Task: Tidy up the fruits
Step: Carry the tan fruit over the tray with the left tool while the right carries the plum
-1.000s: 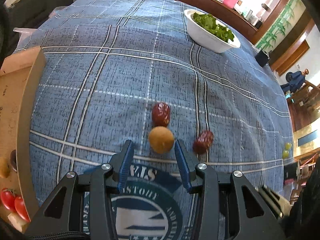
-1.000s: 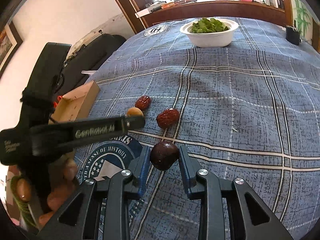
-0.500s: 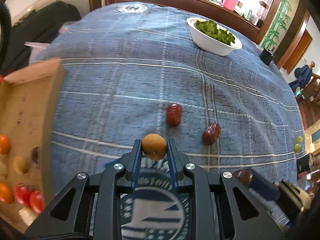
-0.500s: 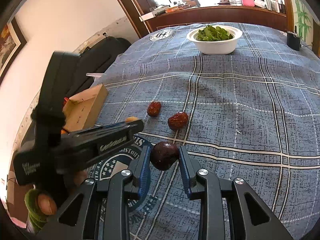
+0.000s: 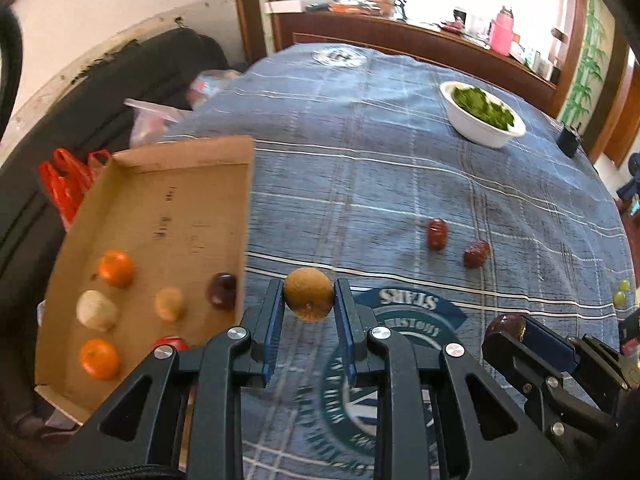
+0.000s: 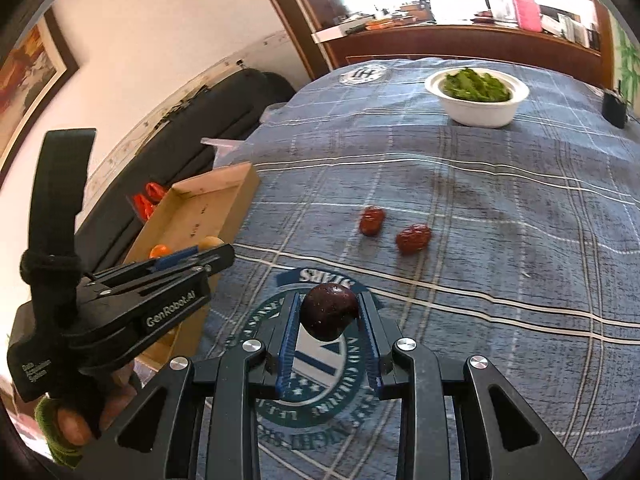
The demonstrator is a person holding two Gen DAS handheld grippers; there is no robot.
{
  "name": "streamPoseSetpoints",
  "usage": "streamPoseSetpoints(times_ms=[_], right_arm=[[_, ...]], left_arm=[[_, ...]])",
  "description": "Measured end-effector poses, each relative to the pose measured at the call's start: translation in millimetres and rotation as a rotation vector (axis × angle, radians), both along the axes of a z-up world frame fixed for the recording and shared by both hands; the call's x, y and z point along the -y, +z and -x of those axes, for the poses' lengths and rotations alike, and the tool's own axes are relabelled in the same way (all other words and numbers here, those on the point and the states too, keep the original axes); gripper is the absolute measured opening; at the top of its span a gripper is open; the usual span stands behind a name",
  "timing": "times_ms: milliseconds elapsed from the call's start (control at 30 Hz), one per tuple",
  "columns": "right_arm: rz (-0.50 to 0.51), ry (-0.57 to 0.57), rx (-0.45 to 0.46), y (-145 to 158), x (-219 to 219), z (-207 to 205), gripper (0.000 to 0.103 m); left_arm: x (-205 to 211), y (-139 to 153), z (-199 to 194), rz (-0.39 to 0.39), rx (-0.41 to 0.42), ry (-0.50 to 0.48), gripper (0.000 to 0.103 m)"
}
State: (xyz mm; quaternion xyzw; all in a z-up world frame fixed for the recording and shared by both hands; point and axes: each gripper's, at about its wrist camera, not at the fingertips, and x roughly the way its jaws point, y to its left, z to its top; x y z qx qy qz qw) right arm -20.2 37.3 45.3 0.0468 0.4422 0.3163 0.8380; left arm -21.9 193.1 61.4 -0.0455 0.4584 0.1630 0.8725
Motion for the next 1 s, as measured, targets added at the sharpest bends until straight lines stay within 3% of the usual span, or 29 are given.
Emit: streamPoseSetpoints(times_ms=[333,1000], right_arm=[[0.007,0.053,0.007,5.7,-24.4,7.8,0.029],[0.007,0.099,0.015,9.9,-49.0,7.8,0.029]], left_arm=[[-27.5,2.1,17.0,-0.014,0.000,0.066,0.022],[-45.6,-0.4,27.5,-0.007,-0.004,0.107,0.022]])
